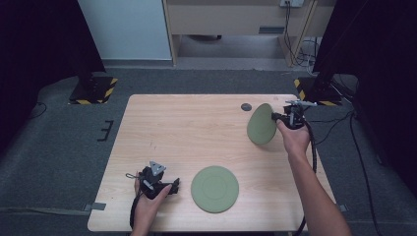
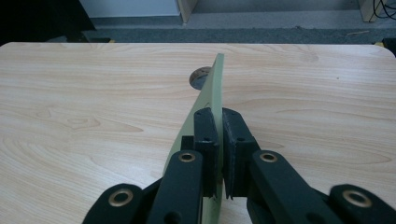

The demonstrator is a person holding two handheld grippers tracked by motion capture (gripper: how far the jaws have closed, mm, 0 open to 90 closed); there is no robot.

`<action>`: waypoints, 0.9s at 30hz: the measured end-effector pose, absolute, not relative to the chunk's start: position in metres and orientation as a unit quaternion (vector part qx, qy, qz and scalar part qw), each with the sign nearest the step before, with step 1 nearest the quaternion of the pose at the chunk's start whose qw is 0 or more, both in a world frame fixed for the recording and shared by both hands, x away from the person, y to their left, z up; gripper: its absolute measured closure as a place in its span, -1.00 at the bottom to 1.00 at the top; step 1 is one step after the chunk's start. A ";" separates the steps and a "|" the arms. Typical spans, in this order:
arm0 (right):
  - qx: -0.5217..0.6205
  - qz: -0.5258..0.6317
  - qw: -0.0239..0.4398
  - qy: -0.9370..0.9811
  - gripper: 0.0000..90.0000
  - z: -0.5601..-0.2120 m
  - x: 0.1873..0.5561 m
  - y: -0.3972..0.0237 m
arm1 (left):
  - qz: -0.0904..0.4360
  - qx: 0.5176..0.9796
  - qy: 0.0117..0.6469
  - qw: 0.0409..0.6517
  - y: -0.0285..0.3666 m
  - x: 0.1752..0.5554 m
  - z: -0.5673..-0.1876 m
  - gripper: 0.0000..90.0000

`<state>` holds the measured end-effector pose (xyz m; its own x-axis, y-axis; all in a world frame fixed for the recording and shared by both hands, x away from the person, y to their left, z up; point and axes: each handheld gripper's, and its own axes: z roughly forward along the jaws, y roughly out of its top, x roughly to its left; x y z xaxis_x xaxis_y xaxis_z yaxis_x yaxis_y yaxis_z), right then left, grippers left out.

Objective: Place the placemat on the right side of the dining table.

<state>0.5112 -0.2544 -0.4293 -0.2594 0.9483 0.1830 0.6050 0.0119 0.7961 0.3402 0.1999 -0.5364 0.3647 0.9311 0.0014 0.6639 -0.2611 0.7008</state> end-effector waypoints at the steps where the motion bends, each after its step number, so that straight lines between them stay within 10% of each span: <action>1: 0.573 0.410 0.209 0.678 0.91 -0.430 0.511 -0.255 | 0.214 0.765 0.521 0.312 0.200 0.340 -0.536 -0.96; 27: 0.598 0.391 0.202 0.670 0.91 -0.460 0.518 -0.286 | 0.214 0.765 0.522 0.312 0.200 0.340 -0.536 -0.96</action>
<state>0.5181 -0.2865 -0.4597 -0.2028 0.9590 0.1977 0.6440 -0.0215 0.7648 0.3404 0.1996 -0.5364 0.3640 0.9314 0.0021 0.6645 -0.2613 0.7001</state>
